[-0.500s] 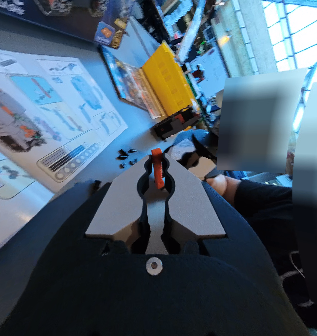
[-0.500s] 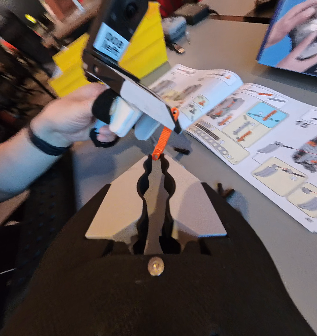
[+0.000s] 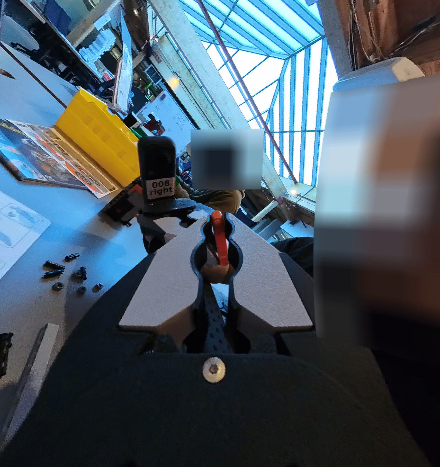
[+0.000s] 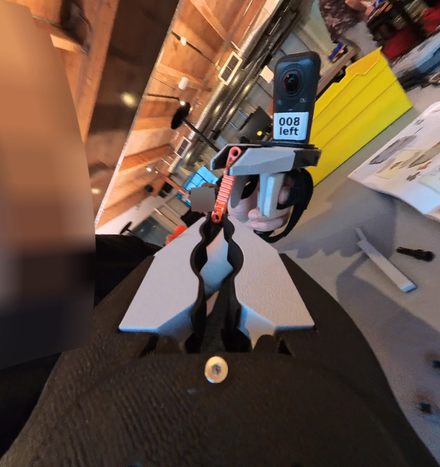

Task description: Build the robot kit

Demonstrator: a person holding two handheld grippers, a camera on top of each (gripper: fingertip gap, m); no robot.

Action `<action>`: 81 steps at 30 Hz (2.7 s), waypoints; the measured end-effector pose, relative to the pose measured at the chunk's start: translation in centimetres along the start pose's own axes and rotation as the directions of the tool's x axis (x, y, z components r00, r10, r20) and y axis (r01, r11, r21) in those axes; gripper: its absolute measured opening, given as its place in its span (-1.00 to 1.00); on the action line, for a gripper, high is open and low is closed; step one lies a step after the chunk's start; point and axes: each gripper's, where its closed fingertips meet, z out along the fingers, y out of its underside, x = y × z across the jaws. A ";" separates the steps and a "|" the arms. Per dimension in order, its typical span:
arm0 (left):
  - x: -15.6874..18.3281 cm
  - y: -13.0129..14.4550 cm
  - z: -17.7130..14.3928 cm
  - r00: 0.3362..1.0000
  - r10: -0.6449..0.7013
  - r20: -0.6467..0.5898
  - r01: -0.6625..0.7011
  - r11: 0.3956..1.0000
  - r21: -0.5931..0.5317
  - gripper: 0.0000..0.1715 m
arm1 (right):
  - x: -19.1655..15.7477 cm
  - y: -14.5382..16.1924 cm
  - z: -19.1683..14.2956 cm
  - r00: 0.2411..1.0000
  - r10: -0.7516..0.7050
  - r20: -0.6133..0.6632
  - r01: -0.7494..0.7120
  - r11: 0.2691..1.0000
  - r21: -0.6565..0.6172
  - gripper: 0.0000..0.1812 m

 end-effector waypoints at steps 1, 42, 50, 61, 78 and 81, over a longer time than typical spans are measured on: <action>-0.2 -0.1 0.0 1.000 0.006 0.018 -0.006 1.000 0.007 -0.94 | 0.2 -0.1 -0.1 0.999 0.033 0.009 -0.033 0.999 0.008 -0.93; -7.2 1.5 -1.8 0.907 0.056 0.418 -0.032 0.997 -0.065 -0.88 | 7.3 -0.6 -3.6 0.560 -0.437 -0.704 0.402 0.886 -0.230 -0.95; -7.2 2.5 -2.0 0.920 0.036 0.389 0.013 0.992 -0.123 -0.93 | 7.6 0.5 -3.0 0.566 -0.491 -0.662 0.390 0.867 -0.310 -0.93; -7.0 8.4 -3.7 0.915 0.013 0.403 0.149 0.917 -0.369 -0.93 | 7.8 4.1 -2.1 0.587 -0.702 -0.402 0.409 0.686 -0.602 -0.64; -6.0 11.6 -2.7 0.950 0.185 0.251 -0.003 0.811 -0.586 -0.93 | 6.1 5.4 -1.7 0.829 -0.487 -0.275 0.297 0.800 -0.521 -0.90; -5.9 11.8 -2.7 0.951 0.183 0.250 -0.001 0.808 -0.589 -0.93 | 6.0 5.6 -1.7 0.842 -0.473 -0.260 0.288 0.801 -0.525 -0.90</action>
